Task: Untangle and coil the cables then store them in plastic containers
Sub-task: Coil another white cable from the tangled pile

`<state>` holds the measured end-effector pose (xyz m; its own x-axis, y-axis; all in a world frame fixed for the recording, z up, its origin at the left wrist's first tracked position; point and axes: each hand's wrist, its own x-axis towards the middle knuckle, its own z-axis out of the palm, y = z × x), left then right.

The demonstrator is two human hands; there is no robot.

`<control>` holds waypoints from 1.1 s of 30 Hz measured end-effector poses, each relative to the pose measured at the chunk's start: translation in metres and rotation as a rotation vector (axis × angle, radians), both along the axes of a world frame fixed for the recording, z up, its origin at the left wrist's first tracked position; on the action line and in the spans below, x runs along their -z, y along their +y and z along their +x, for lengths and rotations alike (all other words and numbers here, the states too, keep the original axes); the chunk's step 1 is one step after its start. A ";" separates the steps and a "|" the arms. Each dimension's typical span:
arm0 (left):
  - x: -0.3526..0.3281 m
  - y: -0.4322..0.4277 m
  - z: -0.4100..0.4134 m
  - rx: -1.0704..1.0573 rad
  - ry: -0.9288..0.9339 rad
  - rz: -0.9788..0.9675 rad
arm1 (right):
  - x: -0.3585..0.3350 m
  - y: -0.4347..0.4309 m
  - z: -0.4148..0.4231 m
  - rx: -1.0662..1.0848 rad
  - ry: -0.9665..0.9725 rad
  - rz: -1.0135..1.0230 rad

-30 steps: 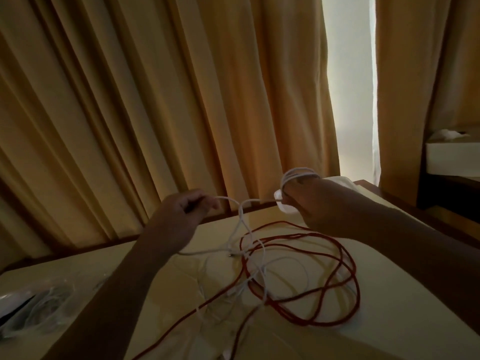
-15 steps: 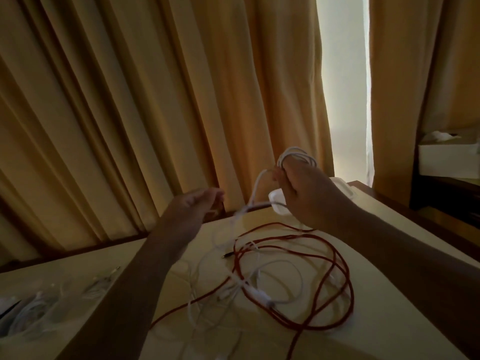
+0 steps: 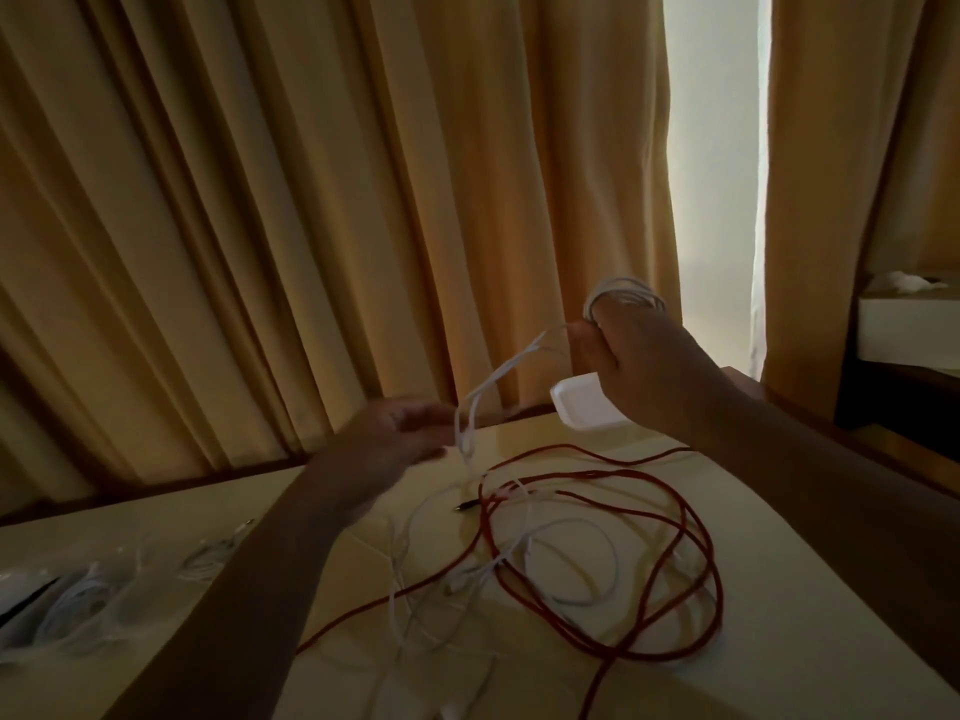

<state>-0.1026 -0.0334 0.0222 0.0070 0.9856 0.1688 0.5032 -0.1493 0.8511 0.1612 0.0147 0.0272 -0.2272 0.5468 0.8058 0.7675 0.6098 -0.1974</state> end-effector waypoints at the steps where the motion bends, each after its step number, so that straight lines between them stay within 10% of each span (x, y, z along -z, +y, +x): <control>1: -0.008 0.002 -0.006 -0.123 0.070 0.088 | 0.002 -0.002 0.001 0.023 -0.077 -0.046; 5: -0.034 -0.006 0.011 -0.285 0.127 0.533 | 0.009 -0.010 -0.010 0.021 -0.237 -0.096; 9: -0.020 -0.008 0.068 0.185 0.357 0.418 | 0.007 -0.011 -0.026 -0.143 -0.212 -0.144; 19: -0.023 0.007 0.039 0.294 0.205 0.459 | 0.004 -0.035 -0.001 -0.552 0.332 -0.927; 33: 0.010 0.024 0.018 0.196 0.392 0.430 | 0.026 -0.033 0.022 -0.154 0.375 -0.691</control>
<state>-0.0847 -0.0091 0.0118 0.3233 0.8039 0.4992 0.6949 -0.5597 0.4514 0.1830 -0.0186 0.0013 -0.1221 0.9348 0.3336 0.4918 0.3490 -0.7977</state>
